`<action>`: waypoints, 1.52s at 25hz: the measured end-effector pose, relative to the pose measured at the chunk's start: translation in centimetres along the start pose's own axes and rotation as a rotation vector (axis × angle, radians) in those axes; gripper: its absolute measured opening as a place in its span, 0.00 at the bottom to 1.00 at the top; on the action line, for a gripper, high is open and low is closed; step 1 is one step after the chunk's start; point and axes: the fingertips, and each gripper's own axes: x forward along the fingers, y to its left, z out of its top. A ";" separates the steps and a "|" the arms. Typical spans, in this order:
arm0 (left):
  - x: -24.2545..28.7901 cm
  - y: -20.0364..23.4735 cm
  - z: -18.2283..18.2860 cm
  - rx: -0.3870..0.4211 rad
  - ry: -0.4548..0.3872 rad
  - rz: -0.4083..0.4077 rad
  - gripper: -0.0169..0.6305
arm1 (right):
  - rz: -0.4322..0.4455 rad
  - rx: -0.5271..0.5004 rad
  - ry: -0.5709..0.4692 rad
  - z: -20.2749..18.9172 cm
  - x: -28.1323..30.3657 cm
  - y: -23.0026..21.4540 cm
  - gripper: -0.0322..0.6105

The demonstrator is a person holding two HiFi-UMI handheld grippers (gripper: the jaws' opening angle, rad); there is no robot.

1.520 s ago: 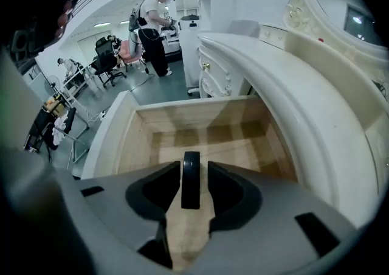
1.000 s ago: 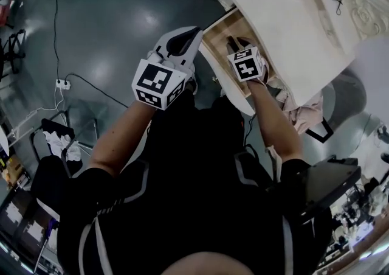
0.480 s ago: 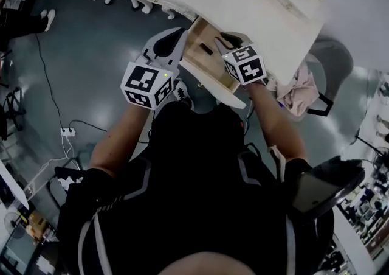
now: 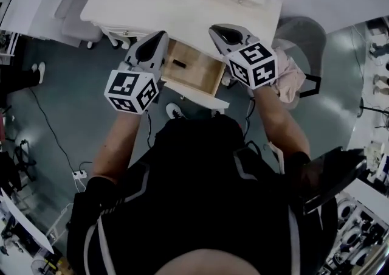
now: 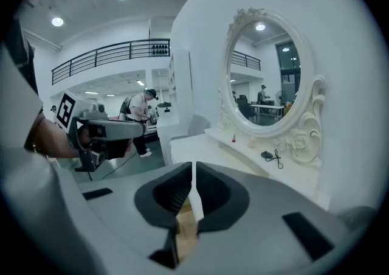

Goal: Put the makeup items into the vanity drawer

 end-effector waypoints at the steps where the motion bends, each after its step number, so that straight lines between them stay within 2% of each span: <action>1: 0.1 -0.4 0.7 0.003 -0.006 0.003 0.03 | -0.002 0.000 -0.024 0.9 -1.1 -0.3 0.09; 7: -0.1 -2.6 4.5 0.032 -0.046 0.027 0.03 | -0.003 -0.037 -0.171 5.8 -7.1 -1.5 0.07; 12: -0.3 -2.7 7.5 0.044 -0.092 0.063 0.03 | -0.056 -0.016 -0.242 8.5 -9.9 -3.7 0.06; 15: -0.3 -3.4 8.1 0.071 -0.098 0.073 0.03 | -0.043 0.000 -0.301 9.5 -11.4 -4.3 0.06; 23: -0.6 -3.8 9.2 0.030 -0.120 0.082 0.03 | -0.103 0.000 -0.297 10.2 -12.2 -5.6 0.06; 31: -0.7 -3.5 9.7 0.069 -0.121 0.124 0.03 | -0.127 0.008 -0.332 11.1 -12.9 -6.2 0.06; 38: -1.5 -3.2 10.5 0.050 -0.156 0.132 0.03 | -0.152 -0.008 -0.341 11.5 -13.4 -6.3 0.06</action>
